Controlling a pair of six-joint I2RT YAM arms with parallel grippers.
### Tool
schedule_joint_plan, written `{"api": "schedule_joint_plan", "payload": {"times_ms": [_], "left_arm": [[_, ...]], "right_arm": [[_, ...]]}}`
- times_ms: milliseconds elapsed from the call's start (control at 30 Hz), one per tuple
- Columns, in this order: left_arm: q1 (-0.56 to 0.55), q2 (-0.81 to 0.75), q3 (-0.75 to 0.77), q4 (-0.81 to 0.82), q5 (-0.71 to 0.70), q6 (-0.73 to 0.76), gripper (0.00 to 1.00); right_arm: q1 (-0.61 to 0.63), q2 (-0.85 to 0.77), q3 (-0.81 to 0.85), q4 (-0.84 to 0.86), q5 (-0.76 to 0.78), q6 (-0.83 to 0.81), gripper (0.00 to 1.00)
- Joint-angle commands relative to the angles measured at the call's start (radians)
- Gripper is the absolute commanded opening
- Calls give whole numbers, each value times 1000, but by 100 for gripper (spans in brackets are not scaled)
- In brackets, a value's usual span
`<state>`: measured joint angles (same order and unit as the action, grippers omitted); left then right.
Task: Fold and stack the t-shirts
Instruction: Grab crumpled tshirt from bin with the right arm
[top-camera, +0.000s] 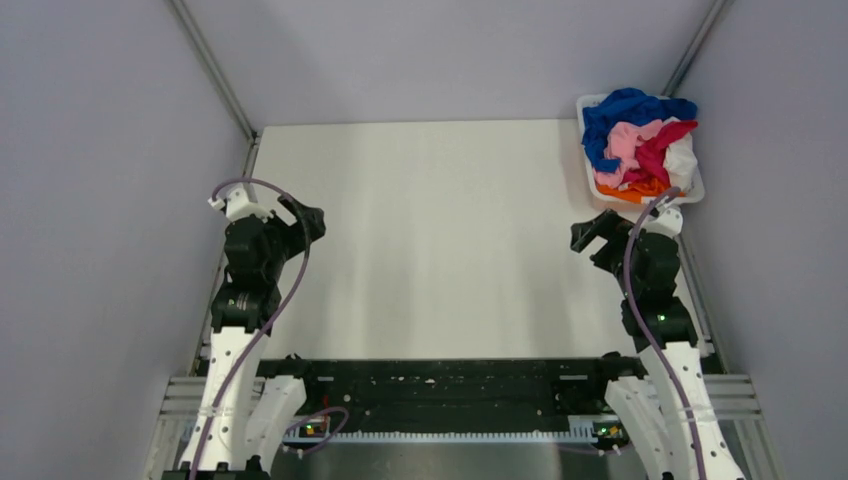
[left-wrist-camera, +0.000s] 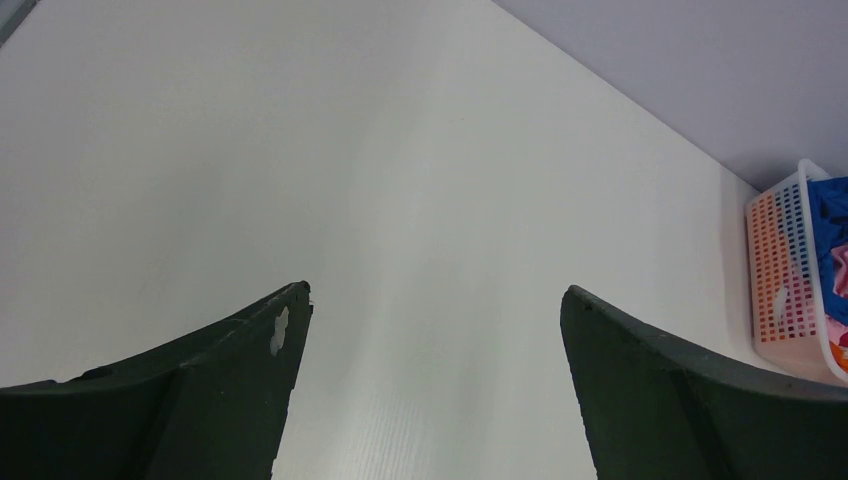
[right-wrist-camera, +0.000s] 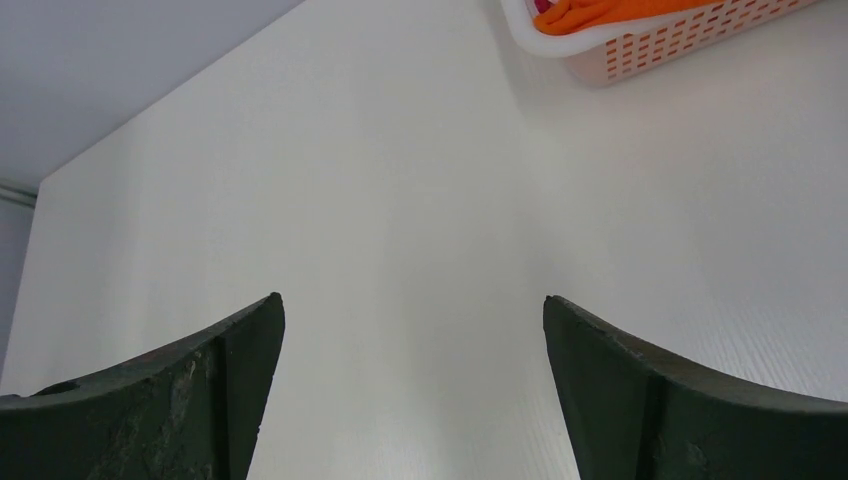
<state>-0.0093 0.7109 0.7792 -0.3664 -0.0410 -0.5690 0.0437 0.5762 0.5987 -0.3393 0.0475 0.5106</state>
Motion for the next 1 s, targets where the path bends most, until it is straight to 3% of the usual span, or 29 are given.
{"api": "schedule_joint_plan", "payload": {"times_ms": [0, 167, 367, 700, 967], "left_arm": [[3, -17, -11, 40, 9, 6, 99], [3, -5, -11, 48, 23, 5, 99], [3, 36, -6, 81, 36, 5, 99], [3, 149, 0, 145, 57, 29, 99], [3, 247, 14, 195, 59, 37, 99]], "right_arm": [[1, 33, 56, 0, 19, 19, 99], [1, 166, 160, 54, 48, -29, 99], [-2, 476, 389, 70, 97, -139, 99], [-106, 1115, 983, -16, 164, -270, 99], [-148, 1605, 1548, -53, 188, -340, 97]]}}
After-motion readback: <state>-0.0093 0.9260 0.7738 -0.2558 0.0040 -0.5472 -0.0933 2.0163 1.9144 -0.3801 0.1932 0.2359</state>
